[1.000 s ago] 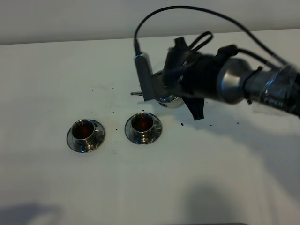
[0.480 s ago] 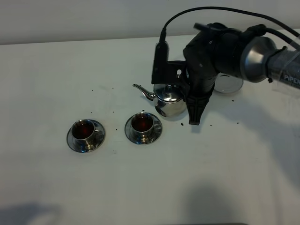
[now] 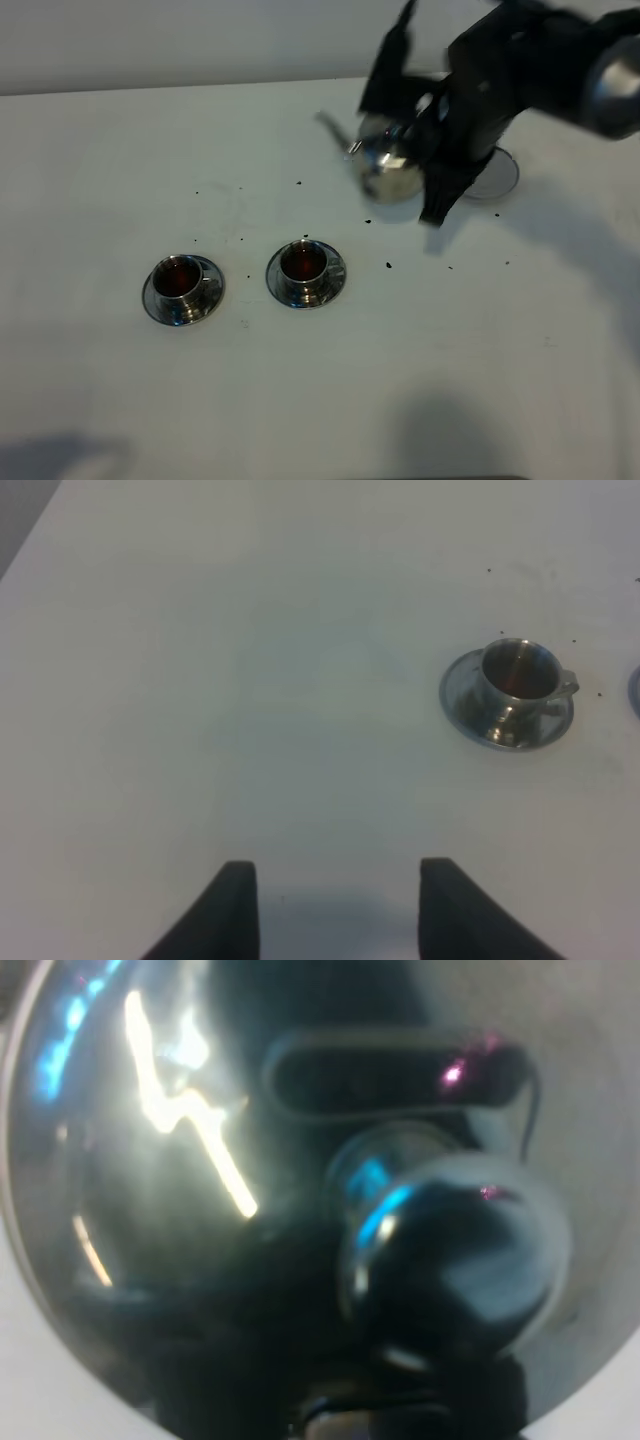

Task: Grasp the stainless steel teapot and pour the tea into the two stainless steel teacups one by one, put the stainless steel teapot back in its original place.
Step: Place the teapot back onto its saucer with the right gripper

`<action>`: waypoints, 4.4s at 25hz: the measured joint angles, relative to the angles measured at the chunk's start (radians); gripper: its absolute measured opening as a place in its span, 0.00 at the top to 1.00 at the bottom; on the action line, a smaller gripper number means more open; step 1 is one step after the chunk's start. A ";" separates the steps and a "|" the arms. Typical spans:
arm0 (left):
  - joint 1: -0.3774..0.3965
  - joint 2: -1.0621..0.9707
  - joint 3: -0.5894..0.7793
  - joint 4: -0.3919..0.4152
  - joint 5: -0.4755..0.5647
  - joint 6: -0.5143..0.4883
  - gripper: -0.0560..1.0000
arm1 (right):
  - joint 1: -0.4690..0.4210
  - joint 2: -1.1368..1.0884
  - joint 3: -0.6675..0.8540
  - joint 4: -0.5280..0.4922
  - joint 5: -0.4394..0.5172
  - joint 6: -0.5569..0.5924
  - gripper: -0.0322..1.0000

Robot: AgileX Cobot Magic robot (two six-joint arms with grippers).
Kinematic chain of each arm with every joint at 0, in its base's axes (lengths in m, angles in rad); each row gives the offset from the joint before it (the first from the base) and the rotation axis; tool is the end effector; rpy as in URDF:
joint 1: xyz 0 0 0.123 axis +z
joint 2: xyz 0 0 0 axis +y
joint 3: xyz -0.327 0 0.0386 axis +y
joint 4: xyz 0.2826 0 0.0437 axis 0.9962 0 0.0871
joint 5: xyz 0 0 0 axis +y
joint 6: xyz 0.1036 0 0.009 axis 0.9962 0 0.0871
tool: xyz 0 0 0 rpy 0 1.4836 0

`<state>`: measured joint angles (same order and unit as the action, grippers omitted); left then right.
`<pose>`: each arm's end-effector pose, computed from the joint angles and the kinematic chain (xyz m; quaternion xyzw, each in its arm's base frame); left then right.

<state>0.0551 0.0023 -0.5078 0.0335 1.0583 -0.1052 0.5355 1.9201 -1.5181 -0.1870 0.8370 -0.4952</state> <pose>-0.0081 0.0026 0.2907 -0.0688 0.8483 0.0036 0.5251 0.4098 0.2265 0.2530 -0.5206 0.8243 -0.0766 0.2086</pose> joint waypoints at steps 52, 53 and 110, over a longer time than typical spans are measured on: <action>0.000 0.000 0.000 0.000 0.000 0.001 0.56 | -0.242 0.337 -0.317 0.113 0.241 0.533 0.80; 0.000 0.000 0.000 0.000 0.000 0.001 0.56 | -0.241 0.337 -0.306 0.113 0.228 0.533 0.80; 0.000 0.000 0.000 0.000 0.000 0.003 0.56 | -0.232 0.355 -0.296 0.063 0.171 0.562 0.66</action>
<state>0.0551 0.0023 -0.5078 0.0335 1.0585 -0.1022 0.3035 2.2752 -1.8145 -0.1244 1.0079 0.0671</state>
